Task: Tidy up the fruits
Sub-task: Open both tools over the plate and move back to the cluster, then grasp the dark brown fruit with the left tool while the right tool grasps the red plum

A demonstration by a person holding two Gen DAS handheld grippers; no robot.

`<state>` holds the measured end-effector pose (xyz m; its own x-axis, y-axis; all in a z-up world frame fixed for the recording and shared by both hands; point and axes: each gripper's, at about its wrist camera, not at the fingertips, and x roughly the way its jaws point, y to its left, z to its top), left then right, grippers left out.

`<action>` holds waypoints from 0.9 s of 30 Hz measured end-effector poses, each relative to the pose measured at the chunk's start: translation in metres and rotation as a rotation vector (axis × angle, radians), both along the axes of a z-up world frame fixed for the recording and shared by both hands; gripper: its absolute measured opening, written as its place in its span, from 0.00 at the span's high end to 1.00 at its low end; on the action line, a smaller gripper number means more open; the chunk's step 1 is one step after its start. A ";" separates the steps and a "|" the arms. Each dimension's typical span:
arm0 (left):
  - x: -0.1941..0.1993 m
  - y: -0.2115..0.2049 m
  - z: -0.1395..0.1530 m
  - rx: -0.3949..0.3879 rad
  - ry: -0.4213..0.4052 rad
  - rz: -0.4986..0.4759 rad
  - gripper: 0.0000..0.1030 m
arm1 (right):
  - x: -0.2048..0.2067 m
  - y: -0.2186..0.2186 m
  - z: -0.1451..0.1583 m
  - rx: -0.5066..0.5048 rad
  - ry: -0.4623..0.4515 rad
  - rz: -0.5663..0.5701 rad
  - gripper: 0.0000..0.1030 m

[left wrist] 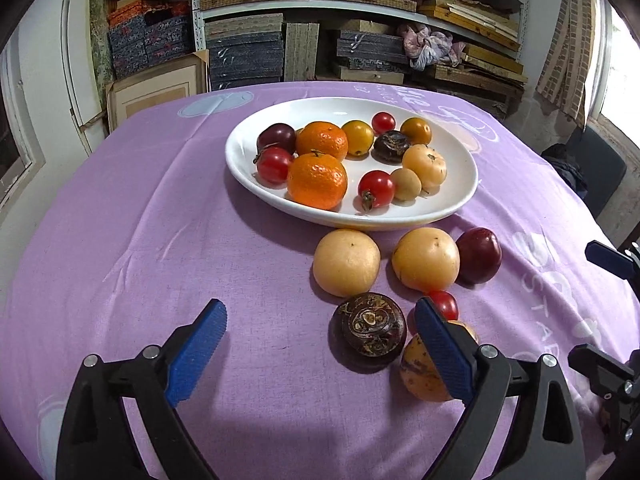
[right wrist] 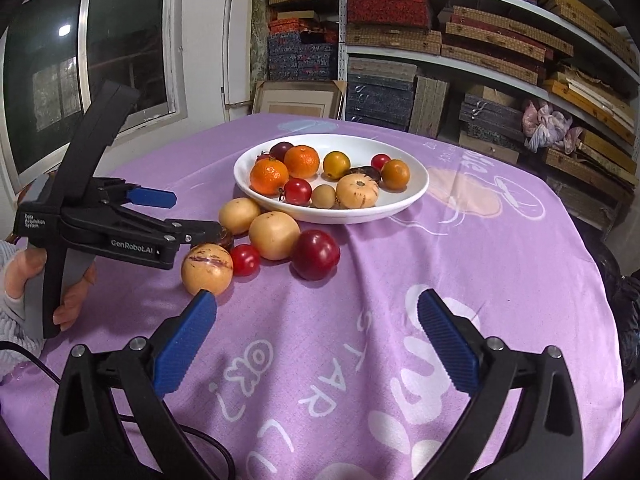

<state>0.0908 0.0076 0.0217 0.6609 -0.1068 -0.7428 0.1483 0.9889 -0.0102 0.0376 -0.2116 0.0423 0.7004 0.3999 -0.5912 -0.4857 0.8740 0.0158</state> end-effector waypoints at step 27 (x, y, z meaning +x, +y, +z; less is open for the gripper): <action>-0.009 0.051 -0.004 0.059 -0.022 0.075 0.03 | 0.018 -0.014 -0.003 0.074 0.094 -0.028 0.04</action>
